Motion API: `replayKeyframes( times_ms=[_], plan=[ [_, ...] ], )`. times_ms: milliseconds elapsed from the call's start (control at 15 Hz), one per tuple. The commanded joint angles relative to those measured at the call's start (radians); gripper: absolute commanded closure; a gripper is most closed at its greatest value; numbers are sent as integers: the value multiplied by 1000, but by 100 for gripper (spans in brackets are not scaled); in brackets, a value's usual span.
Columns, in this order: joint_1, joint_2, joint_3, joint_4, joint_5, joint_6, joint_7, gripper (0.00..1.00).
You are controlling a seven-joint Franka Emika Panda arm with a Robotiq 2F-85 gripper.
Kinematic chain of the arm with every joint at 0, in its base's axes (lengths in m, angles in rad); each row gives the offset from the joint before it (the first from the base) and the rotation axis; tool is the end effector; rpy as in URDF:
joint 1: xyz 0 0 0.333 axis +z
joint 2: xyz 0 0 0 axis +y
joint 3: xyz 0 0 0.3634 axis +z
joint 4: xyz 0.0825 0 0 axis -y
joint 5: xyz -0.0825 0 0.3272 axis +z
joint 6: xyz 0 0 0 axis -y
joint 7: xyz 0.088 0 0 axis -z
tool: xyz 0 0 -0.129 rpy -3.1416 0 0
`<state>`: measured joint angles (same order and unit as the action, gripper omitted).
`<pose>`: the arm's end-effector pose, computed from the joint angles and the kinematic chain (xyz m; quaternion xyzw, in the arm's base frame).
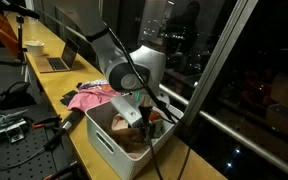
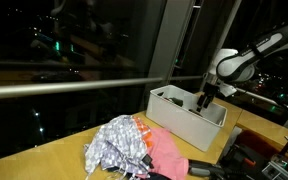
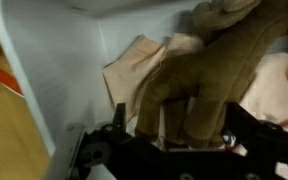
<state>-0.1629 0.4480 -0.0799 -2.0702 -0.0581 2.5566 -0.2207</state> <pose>0.5663 -0.1372 0.2825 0.9991 0.0171 0.0113 0.0373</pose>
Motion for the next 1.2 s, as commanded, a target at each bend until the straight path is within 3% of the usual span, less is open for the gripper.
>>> replayKeyframes(
  times_ms=[0,533,600,733,1133],
  plan=[
    [-21,97,34,28,33,95,-23,0],
    [-50,254,99,73,81,167,-22,0],
    [-52,263,100,76,84,168,-17,25],
    [-55,252,102,71,91,162,-10,34],
    [-35,82,122,9,111,118,6,80]
  ],
)
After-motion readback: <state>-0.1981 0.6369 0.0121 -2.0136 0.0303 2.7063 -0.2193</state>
